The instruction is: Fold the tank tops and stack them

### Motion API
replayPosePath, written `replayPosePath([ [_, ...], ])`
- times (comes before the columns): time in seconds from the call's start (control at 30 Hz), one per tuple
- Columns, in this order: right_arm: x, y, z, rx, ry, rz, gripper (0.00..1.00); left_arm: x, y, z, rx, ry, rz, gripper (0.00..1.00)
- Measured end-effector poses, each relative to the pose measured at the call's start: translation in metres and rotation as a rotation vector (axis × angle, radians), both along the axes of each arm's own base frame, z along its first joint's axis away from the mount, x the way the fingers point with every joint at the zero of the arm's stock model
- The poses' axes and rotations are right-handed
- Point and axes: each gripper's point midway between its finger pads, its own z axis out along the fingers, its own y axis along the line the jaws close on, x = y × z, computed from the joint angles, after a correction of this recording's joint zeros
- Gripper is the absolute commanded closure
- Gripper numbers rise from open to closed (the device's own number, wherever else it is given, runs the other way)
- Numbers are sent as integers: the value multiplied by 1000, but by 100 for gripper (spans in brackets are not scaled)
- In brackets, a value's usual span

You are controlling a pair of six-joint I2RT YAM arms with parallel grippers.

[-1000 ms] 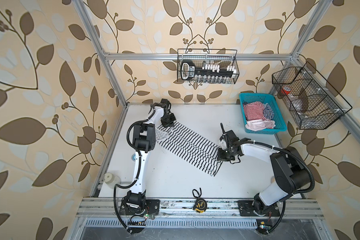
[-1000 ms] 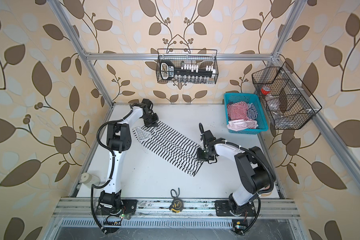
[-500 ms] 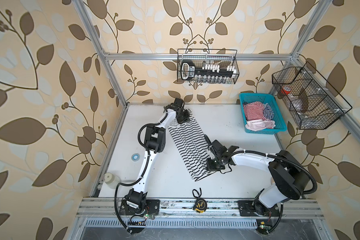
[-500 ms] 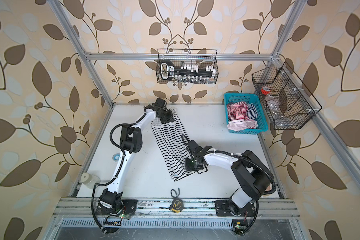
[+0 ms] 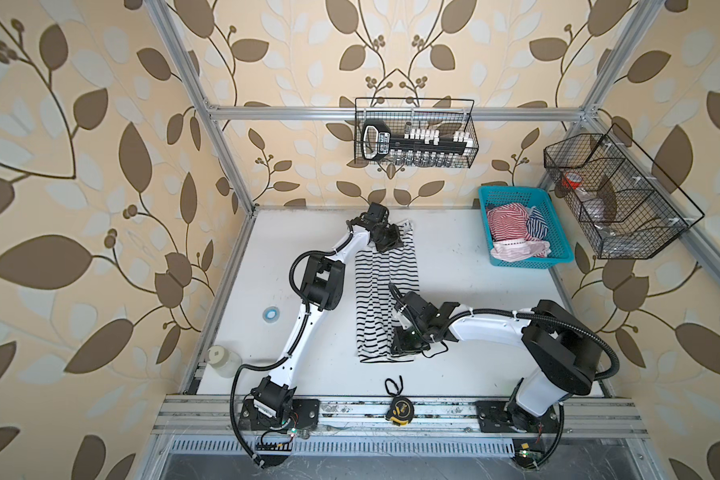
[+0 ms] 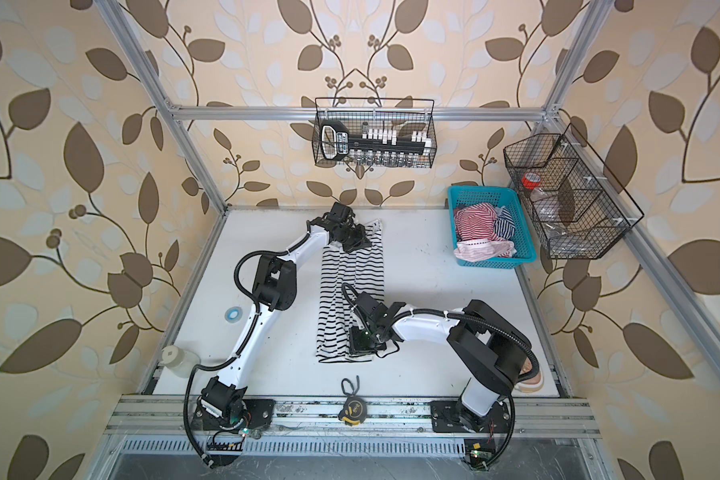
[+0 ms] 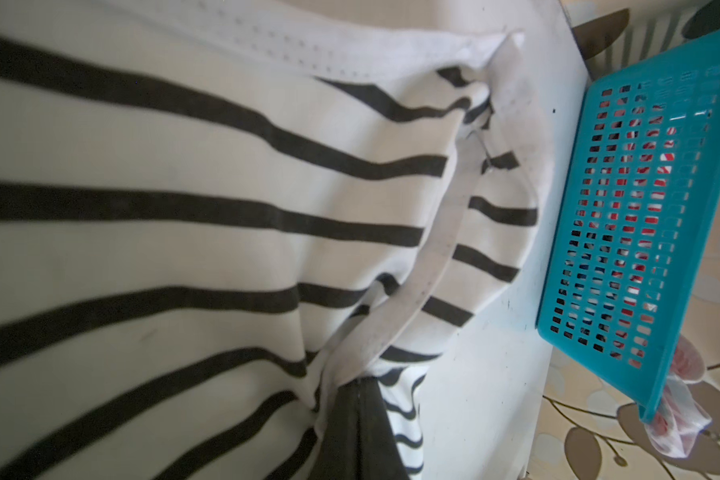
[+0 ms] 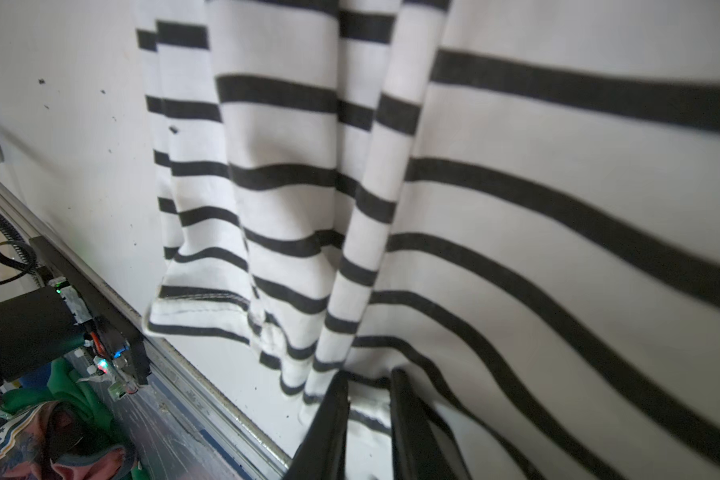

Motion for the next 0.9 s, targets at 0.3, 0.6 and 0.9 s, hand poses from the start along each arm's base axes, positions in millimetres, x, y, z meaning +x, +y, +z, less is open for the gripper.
replayPosePath([
  [0.3,-6,-3,5,-22,1,6,67,-6,0,13,0,-5,2,63],
  [0.6,-3,-12,51,19,-95,-10,59,-16,16,82,61,-87,16,44],
  [0.9,17,-65,116,67,-267,-130,65,-84,69,165,190,-169,29,41],
])
